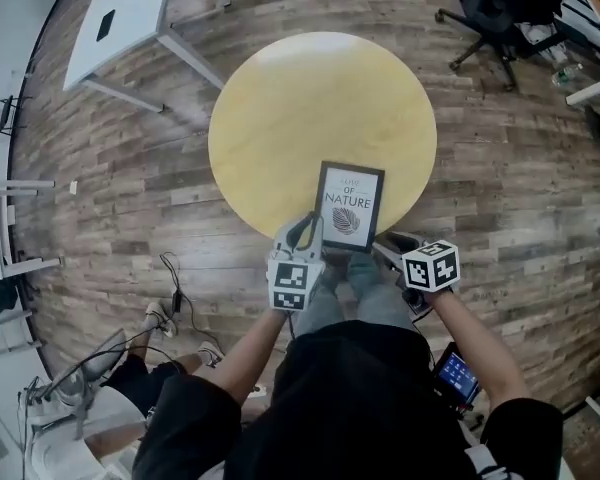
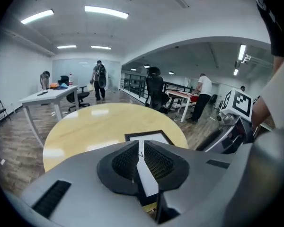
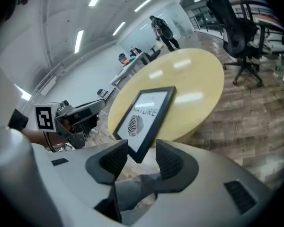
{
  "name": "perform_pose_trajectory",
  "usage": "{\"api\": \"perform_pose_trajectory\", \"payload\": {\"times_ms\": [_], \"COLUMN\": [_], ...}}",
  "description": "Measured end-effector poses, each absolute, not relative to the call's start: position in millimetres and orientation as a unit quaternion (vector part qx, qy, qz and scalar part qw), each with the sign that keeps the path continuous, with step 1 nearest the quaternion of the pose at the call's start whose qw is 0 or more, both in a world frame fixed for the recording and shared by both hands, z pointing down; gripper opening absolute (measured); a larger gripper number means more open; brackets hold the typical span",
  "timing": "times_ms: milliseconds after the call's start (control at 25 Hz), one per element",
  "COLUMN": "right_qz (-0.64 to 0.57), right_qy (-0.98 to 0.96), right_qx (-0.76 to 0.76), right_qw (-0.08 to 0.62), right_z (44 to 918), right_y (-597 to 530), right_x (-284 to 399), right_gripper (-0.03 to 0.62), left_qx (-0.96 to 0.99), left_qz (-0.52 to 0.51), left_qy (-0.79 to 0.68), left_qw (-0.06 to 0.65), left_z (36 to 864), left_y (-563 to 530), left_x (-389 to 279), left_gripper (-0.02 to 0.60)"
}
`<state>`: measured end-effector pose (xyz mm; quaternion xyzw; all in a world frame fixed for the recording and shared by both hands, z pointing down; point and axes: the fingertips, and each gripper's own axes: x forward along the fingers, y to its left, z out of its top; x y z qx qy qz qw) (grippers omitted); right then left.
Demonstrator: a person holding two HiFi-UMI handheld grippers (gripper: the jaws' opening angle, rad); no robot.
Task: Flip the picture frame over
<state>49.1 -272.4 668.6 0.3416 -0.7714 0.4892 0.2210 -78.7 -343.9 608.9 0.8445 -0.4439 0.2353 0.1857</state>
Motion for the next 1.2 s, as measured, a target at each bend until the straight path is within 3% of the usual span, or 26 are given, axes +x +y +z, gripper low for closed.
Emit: {"api": "perform_pose_trajectory", "payload": {"times_ms": [320,880,1200], "right_qz": [0.583,0.643,0.633], "right_qy": [-0.714,-0.703,-0.697], "right_qx": [0.328,0.281,0.324], "right_qw": [0.205,0.118,0.091], "right_z": [713,721,716], "right_y": [-272,-274,-278], "right_x": [45,22,46], "right_gripper": [0.183,0.196,0.161], "left_qx": [0.831,0.833,0.845], "left_qz": [0.289,0.305,0.302], "left_qy": [-0.419,-0.389,-0.365], "left_qw": [0.223,0.248,0.249], "left_z": [674,696,697], "left_y": [-364,-362,-349], "left_x": [-90,-76,-55], "left_gripper": [0.026,0.025,0.025]}}
